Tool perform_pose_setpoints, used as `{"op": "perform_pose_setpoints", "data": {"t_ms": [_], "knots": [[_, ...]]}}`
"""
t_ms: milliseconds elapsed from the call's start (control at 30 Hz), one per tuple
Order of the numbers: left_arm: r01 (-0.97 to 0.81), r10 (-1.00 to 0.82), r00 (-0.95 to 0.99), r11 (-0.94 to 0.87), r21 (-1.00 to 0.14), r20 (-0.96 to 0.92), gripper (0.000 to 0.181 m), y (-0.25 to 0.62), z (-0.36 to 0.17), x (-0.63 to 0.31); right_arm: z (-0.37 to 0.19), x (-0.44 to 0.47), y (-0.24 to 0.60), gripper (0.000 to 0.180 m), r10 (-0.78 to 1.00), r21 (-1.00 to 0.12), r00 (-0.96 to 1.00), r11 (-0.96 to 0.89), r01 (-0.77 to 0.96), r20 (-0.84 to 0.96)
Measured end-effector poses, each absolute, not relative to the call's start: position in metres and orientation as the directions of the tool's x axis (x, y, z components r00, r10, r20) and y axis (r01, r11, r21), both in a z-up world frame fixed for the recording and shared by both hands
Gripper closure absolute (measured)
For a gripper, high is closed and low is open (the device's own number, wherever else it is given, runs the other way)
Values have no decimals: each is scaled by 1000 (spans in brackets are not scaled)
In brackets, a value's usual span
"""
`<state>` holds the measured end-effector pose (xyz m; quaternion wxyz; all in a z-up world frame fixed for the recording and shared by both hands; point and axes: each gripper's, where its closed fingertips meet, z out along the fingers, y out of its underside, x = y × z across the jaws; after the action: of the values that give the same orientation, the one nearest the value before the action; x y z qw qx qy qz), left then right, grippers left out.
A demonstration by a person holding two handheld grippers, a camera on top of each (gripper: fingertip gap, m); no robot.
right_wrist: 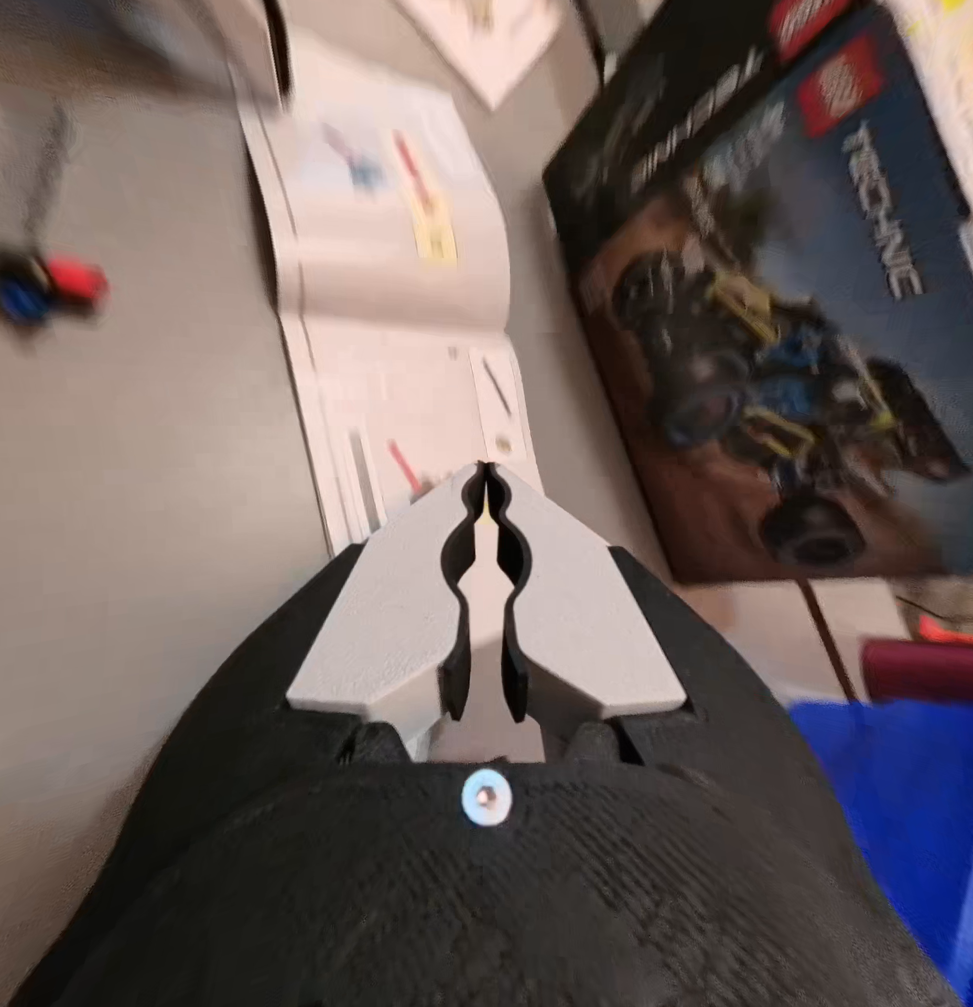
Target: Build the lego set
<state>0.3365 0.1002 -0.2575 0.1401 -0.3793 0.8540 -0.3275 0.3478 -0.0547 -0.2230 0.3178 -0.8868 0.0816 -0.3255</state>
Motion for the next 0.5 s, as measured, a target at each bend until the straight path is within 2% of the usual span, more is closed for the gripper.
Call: {"op": "perform_pose_setpoints", "data": {"t_ms": [33,67,167,200,500], "knots": [[-560,-741,-671,500,-660,8,178,100,-258,336,-221,348,-41,180,-358,-655,795,-753,64,489],[-561,-742,-671,505,-656,2,178,100,-258,336,-226,348,-32,180,-336,-647,814,-760,63,473],[-559,-736,-676,525,-642,-13,179,102,-258,333,-254,356,-38,180,-206,-452,811,-889,80,548],[-560,-735,-678,531,-636,-17,181,104,-258,332,-253,358,-38,180,-189,-440,788,-891,114,586],[-587,-732,-681,527,-615,23,181,108,-258,321,-253,355,-44,180,-225,-500,795,-859,112,564]]}}
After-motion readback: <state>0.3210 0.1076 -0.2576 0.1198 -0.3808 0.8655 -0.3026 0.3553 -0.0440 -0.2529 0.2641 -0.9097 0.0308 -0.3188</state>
